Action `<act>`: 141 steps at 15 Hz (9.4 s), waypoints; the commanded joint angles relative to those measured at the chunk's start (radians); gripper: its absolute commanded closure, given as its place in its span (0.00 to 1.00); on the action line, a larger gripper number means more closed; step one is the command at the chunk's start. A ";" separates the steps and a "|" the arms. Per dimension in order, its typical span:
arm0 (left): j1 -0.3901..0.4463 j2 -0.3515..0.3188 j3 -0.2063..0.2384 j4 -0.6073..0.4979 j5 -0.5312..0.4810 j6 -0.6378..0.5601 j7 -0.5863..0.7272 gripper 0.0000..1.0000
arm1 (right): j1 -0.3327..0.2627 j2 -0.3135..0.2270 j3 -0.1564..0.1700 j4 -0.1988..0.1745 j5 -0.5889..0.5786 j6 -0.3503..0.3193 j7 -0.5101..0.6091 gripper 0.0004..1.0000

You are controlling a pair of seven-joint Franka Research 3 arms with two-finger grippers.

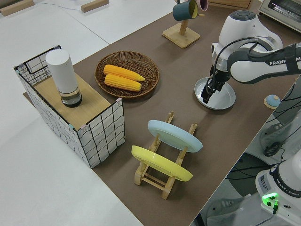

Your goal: Pick gray plate from table and place it on lower plate rack with left arm

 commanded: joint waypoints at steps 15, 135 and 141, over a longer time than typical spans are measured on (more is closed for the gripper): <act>-0.068 0.125 0.002 -0.082 -0.009 0.260 -0.092 0.49 | -0.021 -0.001 0.019 0.010 -0.002 -0.016 0.013 0.02; -0.057 0.222 0.016 0.864 0.339 -0.775 -0.429 0.00 | -0.021 -0.003 0.019 0.010 -0.002 -0.016 0.013 0.02; -0.058 0.220 0.077 0.948 0.142 -0.775 -0.172 0.00 | -0.021 -0.003 0.019 0.010 -0.002 -0.016 0.013 0.02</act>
